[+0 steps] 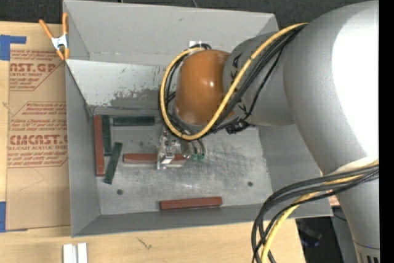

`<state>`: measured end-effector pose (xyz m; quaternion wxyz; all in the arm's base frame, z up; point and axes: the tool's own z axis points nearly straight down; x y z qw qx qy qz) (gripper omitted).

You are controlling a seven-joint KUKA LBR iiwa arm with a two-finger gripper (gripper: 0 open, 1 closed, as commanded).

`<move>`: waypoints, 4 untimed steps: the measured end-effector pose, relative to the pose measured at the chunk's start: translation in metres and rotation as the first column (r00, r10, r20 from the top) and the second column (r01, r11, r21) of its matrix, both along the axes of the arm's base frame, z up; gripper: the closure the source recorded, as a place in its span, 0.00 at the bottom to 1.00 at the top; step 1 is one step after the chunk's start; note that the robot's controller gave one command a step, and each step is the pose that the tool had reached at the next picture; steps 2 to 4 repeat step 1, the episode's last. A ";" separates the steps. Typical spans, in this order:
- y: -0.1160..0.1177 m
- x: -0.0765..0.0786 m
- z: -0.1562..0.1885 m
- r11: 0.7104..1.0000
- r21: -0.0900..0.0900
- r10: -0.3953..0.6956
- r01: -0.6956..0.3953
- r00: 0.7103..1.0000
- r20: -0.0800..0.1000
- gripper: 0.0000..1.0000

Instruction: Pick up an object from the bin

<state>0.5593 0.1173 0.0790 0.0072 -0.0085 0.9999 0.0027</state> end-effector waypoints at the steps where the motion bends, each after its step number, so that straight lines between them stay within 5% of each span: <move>1: -0.015 0.003 0.148 0.999 -0.004 -0.046 0.046 0.999 -0.010 1.00; 4: -0.015 0.003 0.148 0.999 -0.004 -0.046 0.046 0.999 -0.010 1.00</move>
Offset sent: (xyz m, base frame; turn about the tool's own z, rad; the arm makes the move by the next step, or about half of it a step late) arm 0.0000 0.0000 0.0000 0.0000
